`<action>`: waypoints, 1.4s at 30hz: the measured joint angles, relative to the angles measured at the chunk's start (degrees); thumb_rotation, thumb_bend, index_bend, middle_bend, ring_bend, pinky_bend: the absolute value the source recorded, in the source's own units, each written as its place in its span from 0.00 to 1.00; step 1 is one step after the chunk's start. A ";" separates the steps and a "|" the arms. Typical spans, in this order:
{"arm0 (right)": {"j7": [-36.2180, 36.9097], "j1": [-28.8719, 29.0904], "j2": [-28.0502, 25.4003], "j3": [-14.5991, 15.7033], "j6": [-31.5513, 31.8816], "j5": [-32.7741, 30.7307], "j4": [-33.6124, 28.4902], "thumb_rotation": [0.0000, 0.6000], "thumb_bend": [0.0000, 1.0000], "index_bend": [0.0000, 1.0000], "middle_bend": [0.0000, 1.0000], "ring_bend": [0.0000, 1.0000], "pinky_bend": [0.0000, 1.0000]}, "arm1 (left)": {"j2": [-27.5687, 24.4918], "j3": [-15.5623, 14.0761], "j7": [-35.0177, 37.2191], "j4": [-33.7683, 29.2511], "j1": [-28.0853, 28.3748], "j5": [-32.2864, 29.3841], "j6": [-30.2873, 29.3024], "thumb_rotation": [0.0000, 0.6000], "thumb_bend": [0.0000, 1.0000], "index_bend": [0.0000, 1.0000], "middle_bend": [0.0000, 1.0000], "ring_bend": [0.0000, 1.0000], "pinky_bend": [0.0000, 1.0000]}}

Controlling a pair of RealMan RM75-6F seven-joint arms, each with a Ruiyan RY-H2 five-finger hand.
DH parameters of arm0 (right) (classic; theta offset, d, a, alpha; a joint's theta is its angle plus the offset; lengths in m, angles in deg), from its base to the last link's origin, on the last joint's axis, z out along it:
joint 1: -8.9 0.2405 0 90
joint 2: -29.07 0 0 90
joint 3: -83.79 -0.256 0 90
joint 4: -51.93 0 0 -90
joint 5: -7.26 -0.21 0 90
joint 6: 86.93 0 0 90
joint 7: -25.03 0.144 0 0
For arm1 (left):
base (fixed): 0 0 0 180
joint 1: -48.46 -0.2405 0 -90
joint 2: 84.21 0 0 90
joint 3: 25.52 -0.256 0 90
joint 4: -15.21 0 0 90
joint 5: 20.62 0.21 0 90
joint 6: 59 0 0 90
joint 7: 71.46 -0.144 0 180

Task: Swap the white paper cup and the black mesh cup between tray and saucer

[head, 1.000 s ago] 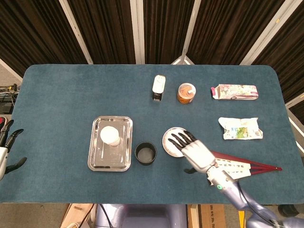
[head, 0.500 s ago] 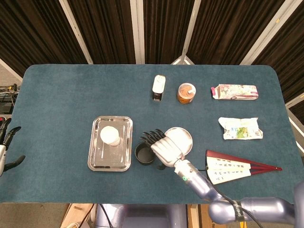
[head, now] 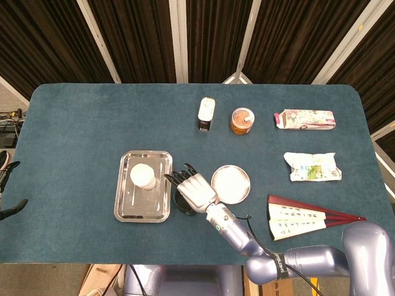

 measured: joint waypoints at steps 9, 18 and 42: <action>0.33 0.73 0.33 1.86 1.40 0.13 0.84 1.00 0.00 0.27 0.37 0.42 0.04 | -0.09 0.84 0.34 -0.28 -0.63 0.29 0.04 1.00 0.18 0.19 0.00 0.00 0.06; 1.32 0.80 0.08 2.91 2.77 2.44 0.81 1.00 0.00 0.34 0.49 0.53 0.11 | -0.64 1.42 0.88 -0.33 -1.13 0.18 0.49 1.00 0.18 0.19 0.00 0.00 0.06; 7.72 -3.82 -18.41 2.90 3.47 2.19 -5.14 1.00 0.00 0.35 0.49 0.54 0.11 | 1.20 2.62 -3.16 -0.88 -1.61 0.44 0.94 1.00 0.18 0.19 0.00 0.00 0.06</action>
